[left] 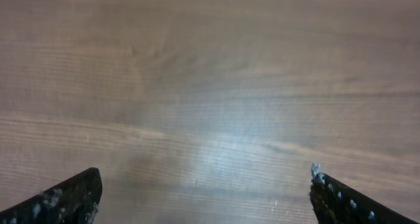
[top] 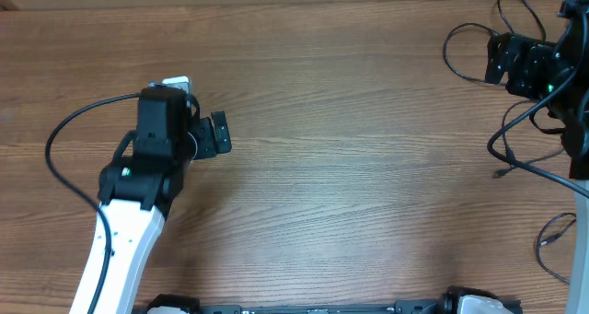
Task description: Untangle cables
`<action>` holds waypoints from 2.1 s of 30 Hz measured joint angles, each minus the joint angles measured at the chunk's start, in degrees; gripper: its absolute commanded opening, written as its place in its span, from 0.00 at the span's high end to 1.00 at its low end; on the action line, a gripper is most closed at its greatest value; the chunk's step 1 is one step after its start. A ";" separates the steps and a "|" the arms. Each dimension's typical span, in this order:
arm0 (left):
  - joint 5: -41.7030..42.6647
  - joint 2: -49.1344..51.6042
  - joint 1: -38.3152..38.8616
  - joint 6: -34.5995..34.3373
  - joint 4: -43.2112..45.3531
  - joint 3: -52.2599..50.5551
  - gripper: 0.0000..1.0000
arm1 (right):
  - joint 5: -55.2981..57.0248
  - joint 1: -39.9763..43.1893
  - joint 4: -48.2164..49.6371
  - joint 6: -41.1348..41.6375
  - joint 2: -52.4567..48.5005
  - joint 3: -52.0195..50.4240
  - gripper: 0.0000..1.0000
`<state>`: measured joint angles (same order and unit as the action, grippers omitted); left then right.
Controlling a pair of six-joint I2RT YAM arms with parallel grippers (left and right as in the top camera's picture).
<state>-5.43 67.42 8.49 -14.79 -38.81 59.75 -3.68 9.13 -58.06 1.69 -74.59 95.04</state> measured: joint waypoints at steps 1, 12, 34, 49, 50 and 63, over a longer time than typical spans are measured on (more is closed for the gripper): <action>0.02 -1.16 0.00 0.20 1.38 -0.76 0.01 | 0.00 -0.02 0.02 0.02 0.00 0.00 0.00; 0.52 -15.26 0.00 1.51 23.34 -18.58 0.00 | 0.00 0.00 -0.04 0.02 0.00 0.00 0.00; -0.92 -48.74 -0.55 1.53 59.41 -54.31 0.00 | -0.22 -0.02 0.00 0.02 -0.07 0.00 0.00; -2.19 -61.42 -5.05 4.55 36.52 -59.23 0.00 | -0.37 0.00 -0.02 0.02 -0.07 0.00 0.00; -2.08 -62.40 -5.60 5.29 34.99 -59.25 0.00 | -0.37 -0.02 -0.02 0.02 -0.07 0.00 0.00; 3.30 -66.55 -12.66 14.60 34.27 -59.23 0.00 | -0.37 -0.02 0.00 0.02 -0.07 0.00 0.00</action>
<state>-2.13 0.86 -4.16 -0.19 -4.54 0.51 -4.05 9.10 -58.06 1.72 -74.65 95.04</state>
